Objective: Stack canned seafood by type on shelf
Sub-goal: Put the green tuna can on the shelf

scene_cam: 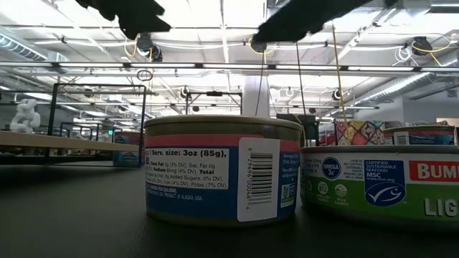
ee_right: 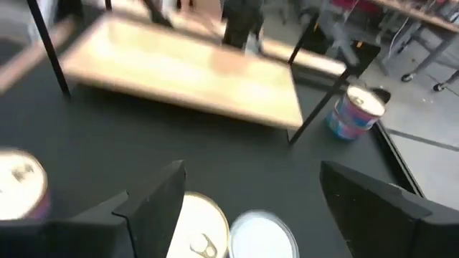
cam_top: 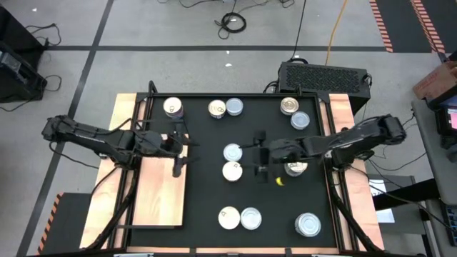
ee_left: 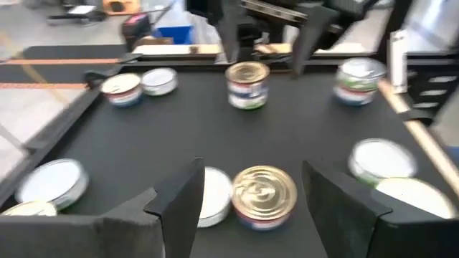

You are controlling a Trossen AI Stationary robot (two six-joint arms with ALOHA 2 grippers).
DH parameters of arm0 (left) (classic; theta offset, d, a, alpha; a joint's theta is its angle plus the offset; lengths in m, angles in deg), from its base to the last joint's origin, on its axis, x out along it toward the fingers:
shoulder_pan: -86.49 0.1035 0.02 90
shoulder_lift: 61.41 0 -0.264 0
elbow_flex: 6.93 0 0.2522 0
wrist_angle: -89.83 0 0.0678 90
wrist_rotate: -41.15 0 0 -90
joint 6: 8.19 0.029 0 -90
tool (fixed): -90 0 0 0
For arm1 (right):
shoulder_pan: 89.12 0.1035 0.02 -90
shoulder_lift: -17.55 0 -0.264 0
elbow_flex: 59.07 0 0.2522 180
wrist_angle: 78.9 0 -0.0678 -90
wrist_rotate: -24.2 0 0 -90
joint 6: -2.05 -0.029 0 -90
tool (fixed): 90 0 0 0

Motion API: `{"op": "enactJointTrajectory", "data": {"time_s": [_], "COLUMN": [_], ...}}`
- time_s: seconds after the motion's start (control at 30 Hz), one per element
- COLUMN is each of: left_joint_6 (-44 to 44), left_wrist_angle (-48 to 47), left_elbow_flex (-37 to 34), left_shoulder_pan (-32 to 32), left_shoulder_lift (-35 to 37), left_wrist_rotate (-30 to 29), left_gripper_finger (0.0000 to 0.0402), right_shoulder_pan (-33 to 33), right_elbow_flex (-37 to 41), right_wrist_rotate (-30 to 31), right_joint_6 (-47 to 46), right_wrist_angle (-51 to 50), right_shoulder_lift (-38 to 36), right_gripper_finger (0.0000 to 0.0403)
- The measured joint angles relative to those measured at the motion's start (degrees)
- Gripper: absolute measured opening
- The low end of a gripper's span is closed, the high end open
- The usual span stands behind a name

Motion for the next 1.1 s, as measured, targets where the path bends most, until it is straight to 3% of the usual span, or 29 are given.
{"op": "enactJointTrajectory", "data": {"time_s": [0.13,0.2,0.33,0.43,0.8,1.1], "left_joint_6": [-0.5,-1.4,-0.6,0.3,1.2,1.5], "left_wrist_angle": [1.1,1.2,1.7,4.4,9.2,10.1], "left_elbow_flex": [0.0,0.0,0.0,0.0,0.0,0.0], "left_shoulder_pan": [-0.5,-0.8,-1.1,-0.7,4.0,8.2], "left_shoulder_lift": [-3.5,-5.4,-9.0,-10.9,-23.5,-29.1], "left_wrist_rotate": [-3.1,-3.1,-3.1,-3.2,-4.0,-3.3], "left_gripper_finger": [0.0233,0.0233,0.0233,0.0233,0.0233,0.0233], "right_shoulder_pan": [-2.5,-4.8,-9.2,-11.7,-17.6,-19.0], "right_elbow_flex": [-4.5,-5.9,-6.0,-5.6,4.1,6.3], "right_wrist_rotate": [-0.8,-4.2,-10.5,-10.7,-13.3,-13.5], "right_joint_6": [-1.7,-4.4,-6.7,-6.9,-7.5,-6.0], "right_wrist_angle": [-5.8,-8.1,-11.3,-13.9,-6.7,-6.0], "right_shoulder_lift": [5.7,7.6,9.2,9.1,8.7,9.1], "right_gripper_finger": [0.0317,0.0315,0.0314,0.0314,0.0314,0.0314]}}
